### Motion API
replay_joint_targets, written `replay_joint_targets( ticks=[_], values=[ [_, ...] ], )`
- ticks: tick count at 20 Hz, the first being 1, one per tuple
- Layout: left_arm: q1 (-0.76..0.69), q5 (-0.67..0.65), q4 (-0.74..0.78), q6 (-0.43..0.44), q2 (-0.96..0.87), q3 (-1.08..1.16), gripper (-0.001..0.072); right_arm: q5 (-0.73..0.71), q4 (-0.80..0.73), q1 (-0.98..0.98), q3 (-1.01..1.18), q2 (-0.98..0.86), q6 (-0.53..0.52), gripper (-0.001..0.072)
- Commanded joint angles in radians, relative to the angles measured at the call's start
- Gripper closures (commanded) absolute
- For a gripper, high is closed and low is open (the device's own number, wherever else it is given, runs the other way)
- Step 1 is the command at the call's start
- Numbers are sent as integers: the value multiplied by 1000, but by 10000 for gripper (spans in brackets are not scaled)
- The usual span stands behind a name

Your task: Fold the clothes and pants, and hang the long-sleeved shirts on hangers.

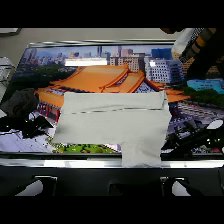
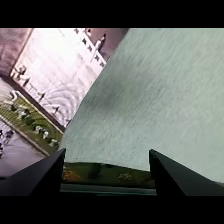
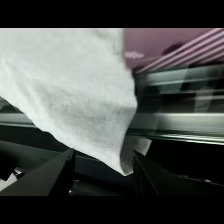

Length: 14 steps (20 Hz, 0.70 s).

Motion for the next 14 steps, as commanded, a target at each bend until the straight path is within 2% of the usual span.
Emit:
replay_joint_targets(
  ticks=[1,8,9,10,11,14],
  values=[
    [4,-6,-37,1,11,-26,105,-24,75,-4,-126,32,12,315],
    [5,-5,-44,-3,11,-27,88,-67,89,-4,-207,32,35,321],
    [5,-2,-44,-3,11,-27,88,-81,90,-4,-207,32,34,371],
    [6,2,-44,-3,11,-27,88,-94,103,-4,-207,32,25,491],
    [10,6,-40,-2,11,-29,88,-95,127,-4,-207,32,0,657],
    [86,14,-38,1,11,-74,88,-105,169,-4,-207,32,-31,674]
  ],
)
